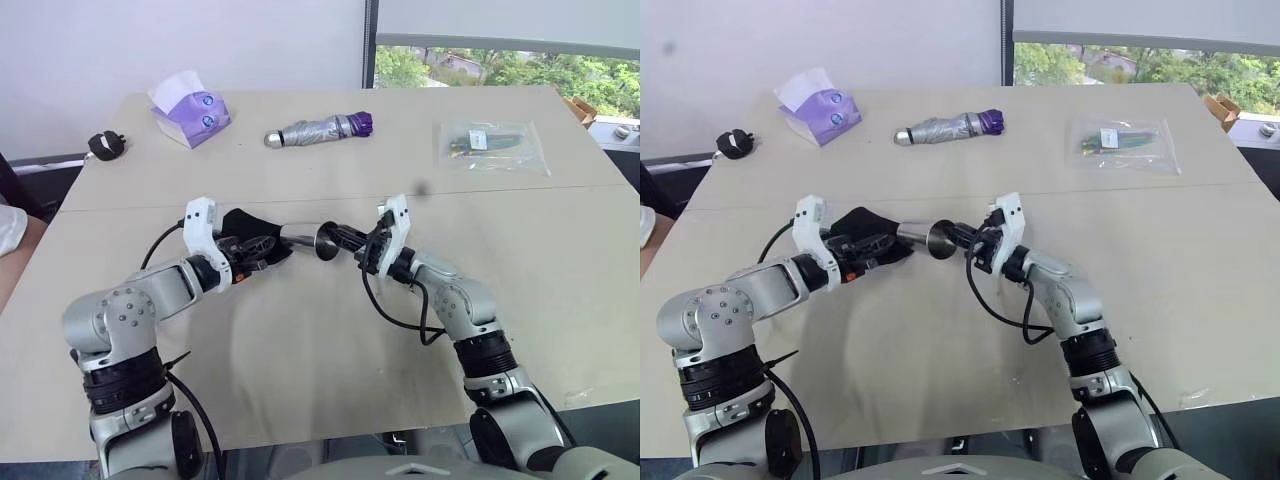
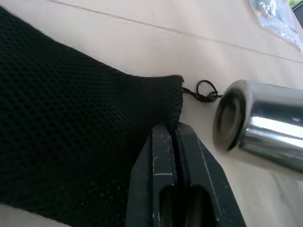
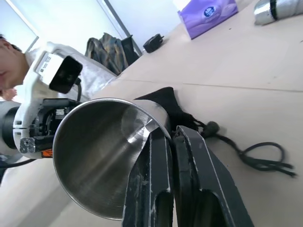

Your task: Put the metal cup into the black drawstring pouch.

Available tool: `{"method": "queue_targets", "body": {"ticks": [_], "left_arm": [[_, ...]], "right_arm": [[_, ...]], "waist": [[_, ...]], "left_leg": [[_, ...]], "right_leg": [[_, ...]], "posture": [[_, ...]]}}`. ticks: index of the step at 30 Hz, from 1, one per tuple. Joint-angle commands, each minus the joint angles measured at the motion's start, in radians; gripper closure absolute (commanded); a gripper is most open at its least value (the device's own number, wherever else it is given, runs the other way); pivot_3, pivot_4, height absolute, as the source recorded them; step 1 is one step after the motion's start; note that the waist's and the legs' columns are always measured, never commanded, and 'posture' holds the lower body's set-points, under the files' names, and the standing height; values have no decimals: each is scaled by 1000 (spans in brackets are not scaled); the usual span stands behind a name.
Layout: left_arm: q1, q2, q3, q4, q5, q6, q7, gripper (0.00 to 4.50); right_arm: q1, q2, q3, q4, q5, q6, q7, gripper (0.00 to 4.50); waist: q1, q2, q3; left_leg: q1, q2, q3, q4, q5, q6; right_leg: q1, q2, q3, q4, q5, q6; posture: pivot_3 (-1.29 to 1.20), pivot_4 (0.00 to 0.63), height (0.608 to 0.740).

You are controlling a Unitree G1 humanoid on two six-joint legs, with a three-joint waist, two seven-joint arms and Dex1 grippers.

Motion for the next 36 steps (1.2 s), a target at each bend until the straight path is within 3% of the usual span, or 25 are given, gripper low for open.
{"method": "queue_targets", "body": {"ticks": [1,14,19,23,30,34,36], "left_arm": [[-29,-2,62,-16,-48,29,16,4481],[-26,-52,159,-57,-124,118,91,4481],[-10,-61,148,-67,-129,112,103,4481],[10,-3,71,-116,-127,68,51,4481],[21,41,-45,-216,-173,14,-35,4481],[40,24,-63,-246,-174,-26,-31,4481],[50,7,-59,-252,-178,-60,-26,4481]], "right_arm": [[-37,62,-8,49,24,-42,15,4500],[-54,146,9,345,-73,-278,39,4500],[-79,158,78,432,-179,-412,24,4500],[-168,137,214,548,-391,-604,-28,4500],[-297,188,171,720,-371,-661,-2,4500],[-377,263,11,747,-174,-511,-30,4500],[-397,275,1,746,-163,-497,-55,4500]], "waist": [[-1,0,0],[0,-1,-1],[-2,-2,-1],[-8,-2,-1],[-19,-2,-1],[-19,-1,-1],[-20,-1,-1]], "left_leg": [[0,0,0,0,0,0],[0,-2,0,0,3,-5],[2,-2,-1,-1,2,-4],[3,-1,-1,-1,3,-5],[2,-1,-3,-2,6,-11],[1,-1,-6,-4,6,-11],[0,-1,-7,-4,6,-10]], "right_leg": [[0,0,0,0,0,0],[0,-7,0,-1,0,0],[2,-6,0,0,0,0],[2,-6,0,0,1,-2],[2,-5,-1,0,2,-3],[2,-6,-3,-1,2,-3],[2,-6,-5,-2,2,-3]], "posture": [[0,150,740],[0,150,740],[0,150,740],[0,150,740],[0,150,740],[0,150,740],[0,150,740]]}}
